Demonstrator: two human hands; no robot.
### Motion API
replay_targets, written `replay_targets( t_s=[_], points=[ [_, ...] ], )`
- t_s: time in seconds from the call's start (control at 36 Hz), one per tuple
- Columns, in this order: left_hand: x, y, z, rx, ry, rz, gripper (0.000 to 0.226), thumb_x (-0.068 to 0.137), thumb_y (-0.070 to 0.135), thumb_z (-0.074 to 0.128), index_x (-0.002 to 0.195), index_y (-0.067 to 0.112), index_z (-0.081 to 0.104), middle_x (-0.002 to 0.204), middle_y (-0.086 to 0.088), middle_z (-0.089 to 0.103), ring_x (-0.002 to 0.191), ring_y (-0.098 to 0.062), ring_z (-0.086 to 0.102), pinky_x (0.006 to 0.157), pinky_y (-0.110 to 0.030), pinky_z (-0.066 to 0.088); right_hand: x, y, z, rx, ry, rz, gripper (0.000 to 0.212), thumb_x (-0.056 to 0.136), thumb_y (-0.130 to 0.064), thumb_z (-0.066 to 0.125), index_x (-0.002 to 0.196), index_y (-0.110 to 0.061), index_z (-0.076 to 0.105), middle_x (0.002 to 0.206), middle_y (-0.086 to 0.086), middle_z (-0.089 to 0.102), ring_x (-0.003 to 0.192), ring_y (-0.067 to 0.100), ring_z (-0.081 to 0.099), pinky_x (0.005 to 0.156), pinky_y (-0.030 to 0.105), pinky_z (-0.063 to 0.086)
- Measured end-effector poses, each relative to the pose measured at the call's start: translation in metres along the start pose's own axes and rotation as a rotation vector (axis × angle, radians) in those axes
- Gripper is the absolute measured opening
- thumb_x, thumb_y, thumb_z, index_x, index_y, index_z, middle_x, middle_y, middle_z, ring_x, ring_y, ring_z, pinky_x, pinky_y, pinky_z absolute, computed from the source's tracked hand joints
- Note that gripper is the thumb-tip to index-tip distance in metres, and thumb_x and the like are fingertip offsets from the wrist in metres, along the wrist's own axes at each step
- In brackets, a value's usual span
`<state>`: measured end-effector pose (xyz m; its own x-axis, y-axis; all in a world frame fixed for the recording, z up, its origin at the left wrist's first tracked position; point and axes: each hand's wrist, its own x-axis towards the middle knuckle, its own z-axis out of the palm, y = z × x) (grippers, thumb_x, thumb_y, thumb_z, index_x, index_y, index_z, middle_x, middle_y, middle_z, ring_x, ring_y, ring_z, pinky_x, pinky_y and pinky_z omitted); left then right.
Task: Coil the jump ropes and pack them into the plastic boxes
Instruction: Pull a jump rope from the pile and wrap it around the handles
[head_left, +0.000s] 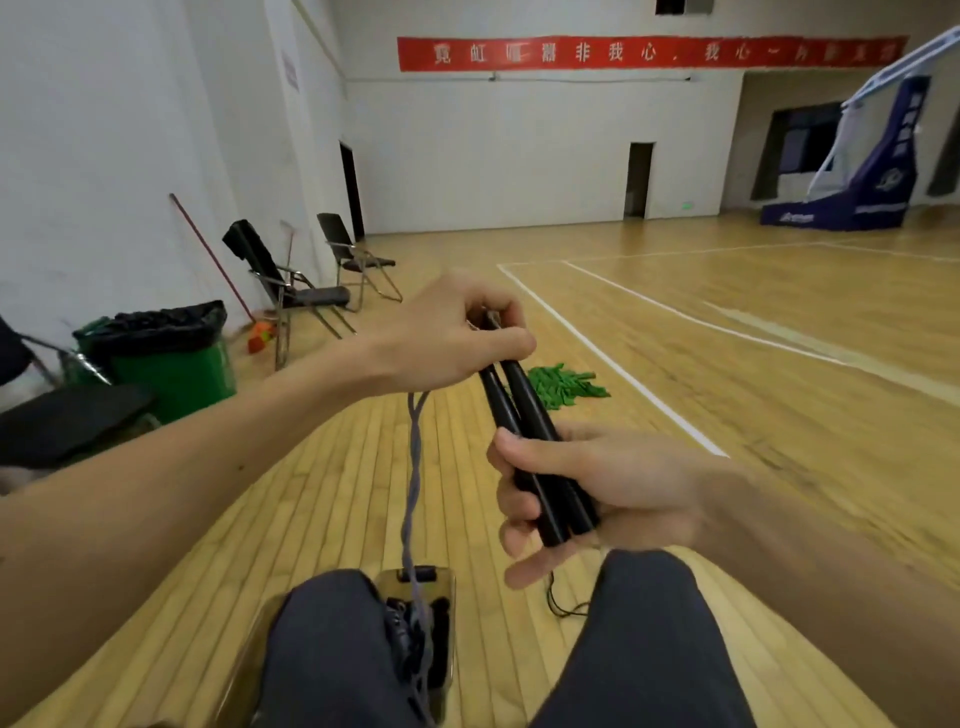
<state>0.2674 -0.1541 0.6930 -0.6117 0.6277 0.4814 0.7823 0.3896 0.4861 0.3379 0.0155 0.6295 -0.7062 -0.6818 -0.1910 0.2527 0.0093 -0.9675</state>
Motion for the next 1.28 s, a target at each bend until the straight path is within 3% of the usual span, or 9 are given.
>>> replay_targets(
  t_s=[0.14,0.31,0.42,0.53,0.72,0.86,0.97,1.03,1.28],
  points=[
    [-0.019,-0.025,0.025,-0.092,-0.132,-0.088,0.043,0.097,0.008,0.059,0.055,0.013,0.053,0.047,0.011,0.039,0.043,-0.004,0.036,0.047,-0.013,0.03,0.003,0.028,-0.001,0.099,0.002,0.067,0.022,0.099,-0.028,0.058,0.083,-0.018,0.048,0.066,-0.003,0.039,0.052,0.01,0.04,0.051,0.021,0.04],
    [-0.04,-0.044,0.049,-0.162,-0.199,-0.136,0.052,0.1,0.012,0.055,0.05,0.016,0.044,0.046,0.009,0.033,0.041,-0.006,0.029,0.046,-0.014,0.026,0.008,0.052,0.0,-0.002,0.098,0.13,0.034,0.091,-0.045,0.062,0.072,-0.022,0.046,0.06,-0.005,0.022,0.046,0.007,0.019,0.042,0.019,0.019],
    [-0.054,-0.051,0.061,-0.428,-0.186,-0.223,0.068,0.095,0.053,0.053,0.059,-0.004,0.044,0.051,0.0,0.031,0.044,-0.014,0.024,0.043,-0.025,0.019,0.005,0.064,0.005,0.017,0.103,0.141,0.037,0.088,-0.048,0.06,0.069,-0.022,0.042,0.059,-0.004,0.018,0.045,0.008,0.016,0.04,0.019,0.018],
    [-0.064,-0.05,0.079,-0.703,-0.054,-0.371,0.067,0.081,0.077,0.035,0.057,0.017,0.052,0.058,-0.004,0.031,0.048,-0.015,0.026,0.047,-0.027,0.02,0.005,0.071,0.008,0.052,0.108,0.111,0.036,0.093,-0.042,0.058,0.069,-0.022,0.04,0.058,-0.005,0.018,0.044,0.007,0.016,0.04,0.019,0.017],
    [-0.084,-0.058,0.122,-0.922,-0.032,-0.486,0.09,0.084,0.077,0.022,0.094,-0.008,0.051,0.064,-0.006,0.03,0.055,-0.017,0.029,0.05,-0.024,0.027,0.0,0.076,-0.004,0.072,0.201,0.042,0.034,0.092,-0.041,0.057,0.068,-0.022,0.043,0.058,-0.005,0.018,0.044,0.008,0.016,0.04,0.02,0.016],
    [-0.094,-0.056,0.152,-0.941,0.066,-0.624,0.057,0.102,0.057,0.028,0.106,0.006,0.052,0.059,0.001,0.027,0.049,-0.011,0.022,0.046,-0.022,0.02,0.002,0.089,-0.019,-0.005,0.34,0.055,0.038,0.099,-0.038,0.057,0.07,-0.02,0.041,0.06,-0.002,0.02,0.046,0.011,0.017,0.041,0.022,0.017],
    [-0.097,-0.061,0.169,-0.601,0.336,-0.611,0.03,0.109,0.036,0.031,0.096,0.019,0.051,0.06,0.008,0.035,0.05,-0.008,0.03,0.048,-0.02,0.027,0.011,0.101,-0.03,-0.117,0.492,0.079,0.039,0.1,-0.036,0.06,0.071,-0.019,0.04,0.06,-0.002,0.023,0.047,0.012,0.019,0.042,0.022,0.02],
    [-0.101,-0.067,0.172,-0.381,0.339,-0.532,0.027,0.109,0.033,0.032,0.097,0.023,0.054,0.062,0.012,0.039,0.053,-0.005,0.036,0.053,-0.02,0.033,0.014,0.107,-0.036,-0.184,0.539,0.079,0.038,0.1,-0.035,0.06,0.073,-0.018,0.041,0.057,-0.004,0.027,0.046,0.011,0.021,0.042,0.022,0.022],
    [-0.114,-0.066,0.134,0.512,-0.269,-0.298,0.031,0.105,0.048,0.032,0.087,0.026,0.043,0.07,0.007,0.05,0.058,-0.009,0.048,0.056,-0.029,0.043,0.021,0.141,-0.053,-0.669,0.651,0.132,0.026,0.101,-0.037,0.059,0.087,-0.015,0.055,0.062,-0.003,0.043,0.044,0.007,0.035,0.044,0.02,0.031]
  ],
)
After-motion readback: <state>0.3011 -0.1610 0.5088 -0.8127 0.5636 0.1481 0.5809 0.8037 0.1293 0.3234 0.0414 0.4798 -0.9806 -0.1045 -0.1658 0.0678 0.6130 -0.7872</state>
